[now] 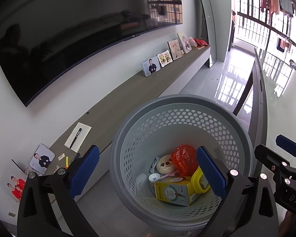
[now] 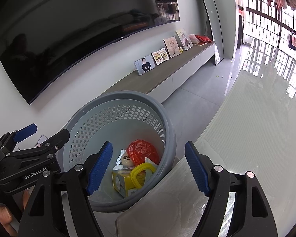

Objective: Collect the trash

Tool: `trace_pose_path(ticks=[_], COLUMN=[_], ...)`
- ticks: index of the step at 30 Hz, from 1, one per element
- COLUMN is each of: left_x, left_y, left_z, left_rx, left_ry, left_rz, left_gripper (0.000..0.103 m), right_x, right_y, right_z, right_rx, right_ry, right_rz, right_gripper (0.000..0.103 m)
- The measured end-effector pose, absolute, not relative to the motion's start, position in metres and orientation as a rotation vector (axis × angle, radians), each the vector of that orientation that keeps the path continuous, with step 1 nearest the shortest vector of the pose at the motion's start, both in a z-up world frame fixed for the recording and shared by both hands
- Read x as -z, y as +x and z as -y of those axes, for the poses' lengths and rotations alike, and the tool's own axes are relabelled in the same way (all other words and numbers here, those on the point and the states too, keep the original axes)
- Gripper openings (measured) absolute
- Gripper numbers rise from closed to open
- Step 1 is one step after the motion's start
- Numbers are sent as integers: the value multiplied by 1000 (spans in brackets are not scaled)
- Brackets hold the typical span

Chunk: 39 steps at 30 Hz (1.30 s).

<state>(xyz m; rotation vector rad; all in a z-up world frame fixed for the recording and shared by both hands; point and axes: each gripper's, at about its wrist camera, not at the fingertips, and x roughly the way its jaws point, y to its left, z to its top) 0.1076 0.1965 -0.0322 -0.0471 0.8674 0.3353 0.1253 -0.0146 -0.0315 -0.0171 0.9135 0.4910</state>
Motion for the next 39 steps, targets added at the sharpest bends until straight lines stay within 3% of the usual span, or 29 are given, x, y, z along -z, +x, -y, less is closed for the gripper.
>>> trace_pose_path(ticks=[39], left_x=[36], left_y=[110], left_z=[-197], left_rx=[-329], left_ry=[-60], left_rz=[-890], left_gripper=[97], right_x=[30], right_y=[124], right_z=[12], right_rx=[-497], right_ry=[-20], right_rz=[-914], right_gripper=[72])
